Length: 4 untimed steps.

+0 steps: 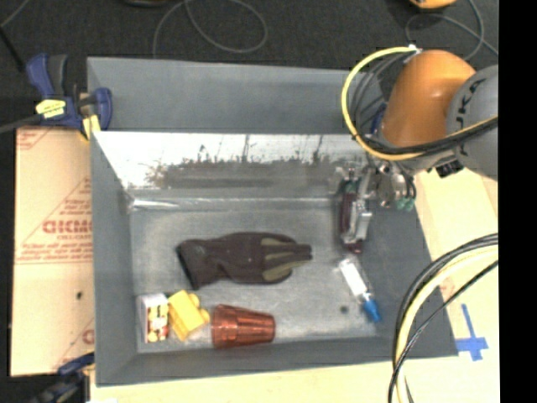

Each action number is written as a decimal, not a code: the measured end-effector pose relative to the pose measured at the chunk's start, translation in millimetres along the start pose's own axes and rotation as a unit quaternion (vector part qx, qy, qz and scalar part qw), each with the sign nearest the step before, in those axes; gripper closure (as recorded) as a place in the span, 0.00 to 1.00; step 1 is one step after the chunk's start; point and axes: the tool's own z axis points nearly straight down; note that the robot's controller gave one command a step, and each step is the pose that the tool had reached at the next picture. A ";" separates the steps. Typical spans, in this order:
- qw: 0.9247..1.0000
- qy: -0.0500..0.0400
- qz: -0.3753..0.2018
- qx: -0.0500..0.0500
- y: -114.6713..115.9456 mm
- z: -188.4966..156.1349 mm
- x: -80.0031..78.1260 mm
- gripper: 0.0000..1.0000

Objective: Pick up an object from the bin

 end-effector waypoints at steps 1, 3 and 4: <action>1.000 -0.004 -0.001 0.001 0.3 -5.3 -1.7 0.00; 0.988 -0.003 0.154 -0.001 33.5 42.2 29.7 0.00; 0.997 -0.007 0.076 0.001 48.2 50.8 12.3 0.00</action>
Offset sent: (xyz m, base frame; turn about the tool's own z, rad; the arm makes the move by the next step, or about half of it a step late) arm -0.0647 0.0572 -0.0590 0.3594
